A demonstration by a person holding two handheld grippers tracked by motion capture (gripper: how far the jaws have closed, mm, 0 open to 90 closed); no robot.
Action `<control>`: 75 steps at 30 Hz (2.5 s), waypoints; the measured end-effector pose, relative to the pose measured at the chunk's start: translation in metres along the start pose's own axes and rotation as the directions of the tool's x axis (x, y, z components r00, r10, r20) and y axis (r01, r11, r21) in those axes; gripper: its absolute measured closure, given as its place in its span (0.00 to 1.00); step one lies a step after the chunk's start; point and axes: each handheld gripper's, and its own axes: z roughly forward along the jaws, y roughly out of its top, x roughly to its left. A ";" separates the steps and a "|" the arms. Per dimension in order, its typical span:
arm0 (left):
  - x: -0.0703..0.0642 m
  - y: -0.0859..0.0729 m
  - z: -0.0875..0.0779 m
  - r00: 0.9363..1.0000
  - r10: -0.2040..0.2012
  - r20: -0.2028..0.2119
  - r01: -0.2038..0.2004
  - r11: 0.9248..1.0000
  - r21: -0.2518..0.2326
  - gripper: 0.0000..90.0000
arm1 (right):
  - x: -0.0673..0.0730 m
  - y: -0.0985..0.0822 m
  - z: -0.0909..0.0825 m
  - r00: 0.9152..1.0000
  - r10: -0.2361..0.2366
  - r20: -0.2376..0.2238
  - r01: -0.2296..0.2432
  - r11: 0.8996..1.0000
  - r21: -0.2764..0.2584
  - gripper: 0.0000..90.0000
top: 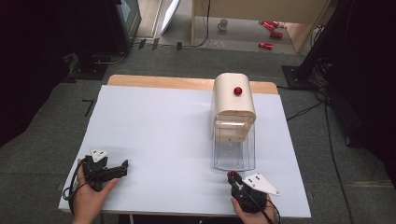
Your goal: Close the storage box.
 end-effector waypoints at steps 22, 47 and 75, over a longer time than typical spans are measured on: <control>0.000 0.000 0.000 1.000 0.002 -0.003 -0.002 1.000 0.003 0.00 | -0.008 0.025 -0.010 1.000 -0.004 0.012 0.004 0.999 -0.039 0.87; 0.000 0.000 0.000 1.000 0.001 -0.002 -0.001 1.000 0.001 0.00 | -0.010 0.059 0.013 0.999 -0.014 0.041 0.017 0.997 -0.076 0.89; 0.000 0.000 0.000 1.000 0.000 0.000 0.000 1.000 0.001 0.00 | -0.028 0.091 0.055 0.998 0.013 0.068 -0.008 0.998 -0.062 0.89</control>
